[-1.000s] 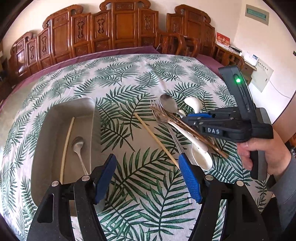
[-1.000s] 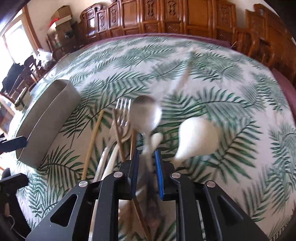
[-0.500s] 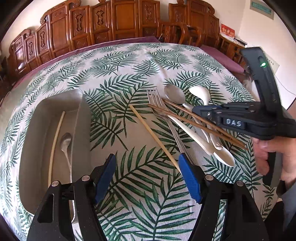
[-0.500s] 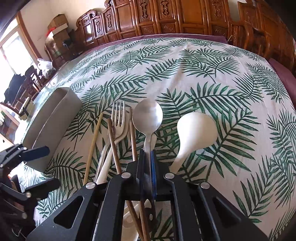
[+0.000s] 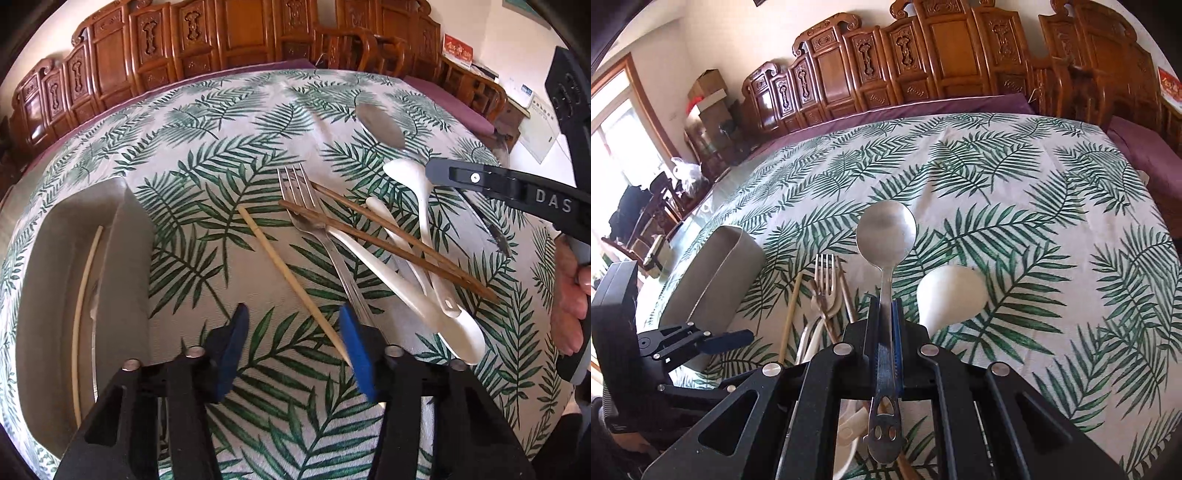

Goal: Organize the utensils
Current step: 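Grasp another chopstick with the left tool while the right tool grasps a slotted-handle metal spoon, then carry the chopstick into the tray with the left tool and open it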

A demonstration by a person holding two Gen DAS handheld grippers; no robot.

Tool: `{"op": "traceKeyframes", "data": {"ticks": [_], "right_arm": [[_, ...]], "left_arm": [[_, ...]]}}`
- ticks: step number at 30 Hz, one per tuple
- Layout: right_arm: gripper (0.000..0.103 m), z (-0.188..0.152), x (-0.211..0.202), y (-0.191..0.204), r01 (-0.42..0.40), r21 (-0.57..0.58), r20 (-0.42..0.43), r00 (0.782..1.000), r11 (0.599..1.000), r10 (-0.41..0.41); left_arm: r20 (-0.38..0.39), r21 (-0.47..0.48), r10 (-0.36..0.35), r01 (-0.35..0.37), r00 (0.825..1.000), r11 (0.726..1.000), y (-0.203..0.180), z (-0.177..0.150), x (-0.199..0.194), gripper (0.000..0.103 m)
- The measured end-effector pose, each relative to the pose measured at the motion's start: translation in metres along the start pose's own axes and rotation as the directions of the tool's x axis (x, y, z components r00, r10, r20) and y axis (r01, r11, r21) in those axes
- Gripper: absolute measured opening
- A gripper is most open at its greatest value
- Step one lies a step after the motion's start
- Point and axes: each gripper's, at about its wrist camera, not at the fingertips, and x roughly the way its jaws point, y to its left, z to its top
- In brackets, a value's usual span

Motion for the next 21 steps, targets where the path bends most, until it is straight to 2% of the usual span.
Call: {"op": "traceKeyframes", "data": {"ticks": [5,7,9,10,15,21], "right_arm": [[0.008,0.0,-0.001,0.003,0.007,-0.015,0.002,1.0,1.0,-0.007],[0.008,0.0,-0.001,0.004,0.003,-0.017,0.003,1.0,1.0,-0.003],[0.008,-0.001,-0.002,0.005,0.0,-0.019,0.002,1.0,1.0,0.0],[0.008,-0.001,-0.002,0.006,-0.005,-0.017,0.002,1.0,1.0,0.005],[0.008,-0.001,-0.006,0.012,-0.013,-0.024,0.004,1.0,1.0,0.013],[0.008,-0.005,-0.005,0.024,-0.018,-0.042,-0.006,1.0,0.999,0.017]], "left_arm": [[-0.014,0.012,0.015,-0.015,1.0,1.0,-0.002,0.0,0.008,0.038],[-0.013,0.021,0.028,-0.028,1.0,0.999,-0.002,0.001,0.009,0.031],[-0.01,0.024,0.019,-0.019,1.0,1.0,-0.002,-0.001,0.009,0.012],[-0.012,0.024,0.017,-0.016,1.0,1.0,-0.001,0.0,0.009,0.009],[-0.022,0.022,0.02,-0.019,1.0,1.0,0.006,-0.004,0.006,0.004],[0.002,0.022,0.002,-0.002,1.0,1.0,0.017,-0.012,-0.012,0.004]]}}
